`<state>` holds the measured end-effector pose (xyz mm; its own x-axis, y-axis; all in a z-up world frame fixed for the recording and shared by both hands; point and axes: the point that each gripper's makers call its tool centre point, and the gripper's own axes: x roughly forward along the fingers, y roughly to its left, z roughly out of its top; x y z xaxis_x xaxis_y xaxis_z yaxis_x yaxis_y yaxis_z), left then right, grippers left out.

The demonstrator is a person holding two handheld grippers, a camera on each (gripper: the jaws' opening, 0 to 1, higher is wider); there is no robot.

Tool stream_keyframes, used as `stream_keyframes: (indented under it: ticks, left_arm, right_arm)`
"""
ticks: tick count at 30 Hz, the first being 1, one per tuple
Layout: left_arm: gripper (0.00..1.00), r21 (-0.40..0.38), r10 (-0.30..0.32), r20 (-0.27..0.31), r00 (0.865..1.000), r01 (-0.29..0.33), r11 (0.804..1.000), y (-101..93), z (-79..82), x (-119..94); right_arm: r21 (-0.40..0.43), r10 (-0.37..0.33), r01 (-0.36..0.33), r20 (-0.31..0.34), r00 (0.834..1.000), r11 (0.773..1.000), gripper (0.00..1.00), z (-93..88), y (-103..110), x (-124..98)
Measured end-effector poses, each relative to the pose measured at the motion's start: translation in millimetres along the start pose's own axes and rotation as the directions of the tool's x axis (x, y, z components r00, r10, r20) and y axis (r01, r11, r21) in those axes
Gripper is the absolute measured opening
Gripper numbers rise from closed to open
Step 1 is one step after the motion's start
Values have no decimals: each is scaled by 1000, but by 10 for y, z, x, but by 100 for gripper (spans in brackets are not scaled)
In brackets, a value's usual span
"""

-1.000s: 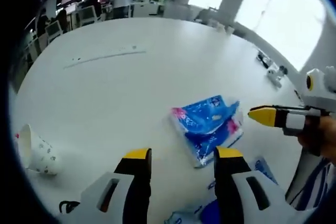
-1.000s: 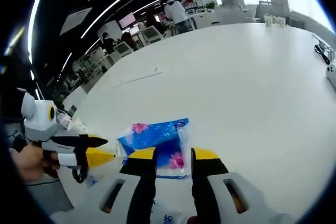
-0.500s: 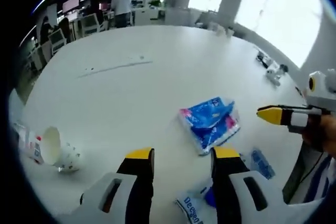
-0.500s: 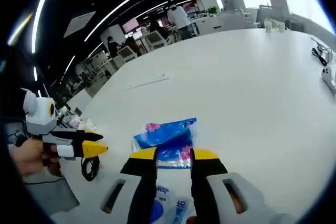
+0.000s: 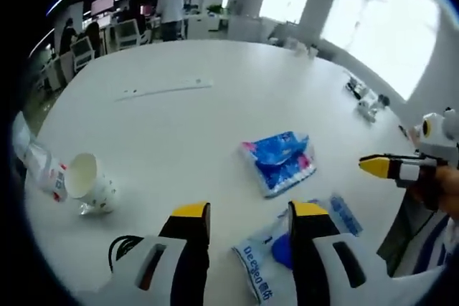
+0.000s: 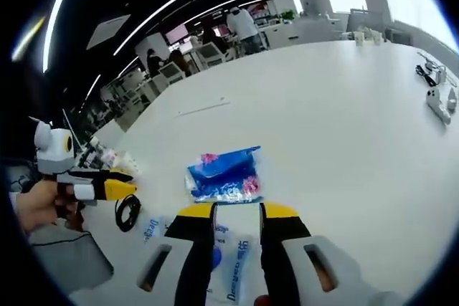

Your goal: Arrange the tabletop items into an orderly group along one side of the table until the central work area is clear of visible clutter.

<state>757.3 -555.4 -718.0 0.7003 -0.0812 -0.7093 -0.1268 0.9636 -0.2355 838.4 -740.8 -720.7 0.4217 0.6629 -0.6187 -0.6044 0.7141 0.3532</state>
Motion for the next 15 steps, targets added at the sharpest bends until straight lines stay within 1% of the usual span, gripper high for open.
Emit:
stream_keyframes:
  ticks: [1,5,8,11,15]
  left_arm:
    - [37,4,-17,-6,1000,17,1000,-28,-36,-17]
    - [37,5,-24,9,1000,24,1000,-37,-105,-52]
    - [37,-8,-20,-6,1000,20,1000,-15,-188,-59]
    - [37,-25,-18,-9,1000,18,1000,21,-207,-67]
    - [37,-23,-21,-7,1000,21,1000,24,-188,-81]
  right_arm:
    - [-1,-2,2,-3,1000,1000,21,-17,-3,-16]
    - [-9,-12,12,-4,1000,1000,20,-82,-6,-106]
    - [-1,-12,12,-20,1000,1000,20,-150,-18,-117]
    - [3,-13,13,-26,1000,1000,20,-160,-32,-103]
    - [5,-5,5,-26,1000,1000,20,-162,-15,-73]
